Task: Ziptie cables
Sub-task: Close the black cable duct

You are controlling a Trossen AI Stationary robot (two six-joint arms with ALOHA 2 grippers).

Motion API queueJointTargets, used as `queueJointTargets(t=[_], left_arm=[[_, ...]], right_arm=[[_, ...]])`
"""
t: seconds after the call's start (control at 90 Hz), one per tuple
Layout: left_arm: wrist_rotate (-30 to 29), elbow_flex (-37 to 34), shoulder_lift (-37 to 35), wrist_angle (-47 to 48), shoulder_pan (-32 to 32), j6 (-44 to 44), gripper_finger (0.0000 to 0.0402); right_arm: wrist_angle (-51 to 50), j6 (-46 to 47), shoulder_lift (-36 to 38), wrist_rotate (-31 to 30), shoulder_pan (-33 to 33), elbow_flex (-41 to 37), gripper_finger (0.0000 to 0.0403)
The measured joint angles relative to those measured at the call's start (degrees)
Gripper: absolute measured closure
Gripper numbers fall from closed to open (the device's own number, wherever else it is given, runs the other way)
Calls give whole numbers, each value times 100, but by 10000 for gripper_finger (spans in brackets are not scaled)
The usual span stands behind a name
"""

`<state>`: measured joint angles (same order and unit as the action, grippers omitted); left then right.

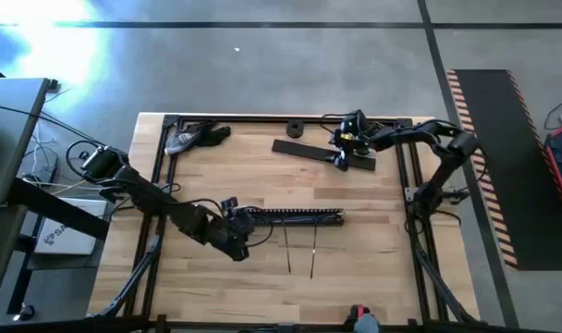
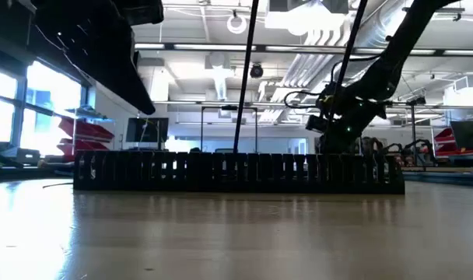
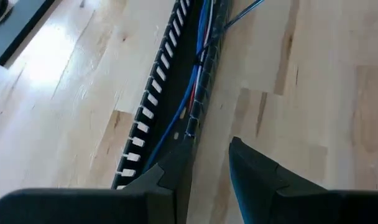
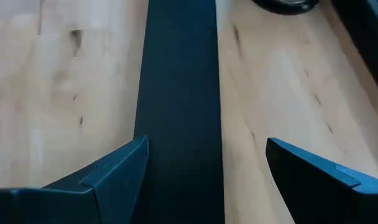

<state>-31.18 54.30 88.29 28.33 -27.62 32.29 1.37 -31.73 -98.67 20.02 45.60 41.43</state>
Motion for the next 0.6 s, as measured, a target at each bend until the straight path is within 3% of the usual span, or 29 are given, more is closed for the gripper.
queueJointTargets(t=[0.311, 0.6], left_arm=[[-70, 0, 0, 4, 0, -63, 316], [-112, 0, 0, 7, 0, -59, 316]], right_arm=[[-157, 614, 79, -38, -643, -15, 100], [-334, 1356, 314, -745, -1260, 54, 101]])
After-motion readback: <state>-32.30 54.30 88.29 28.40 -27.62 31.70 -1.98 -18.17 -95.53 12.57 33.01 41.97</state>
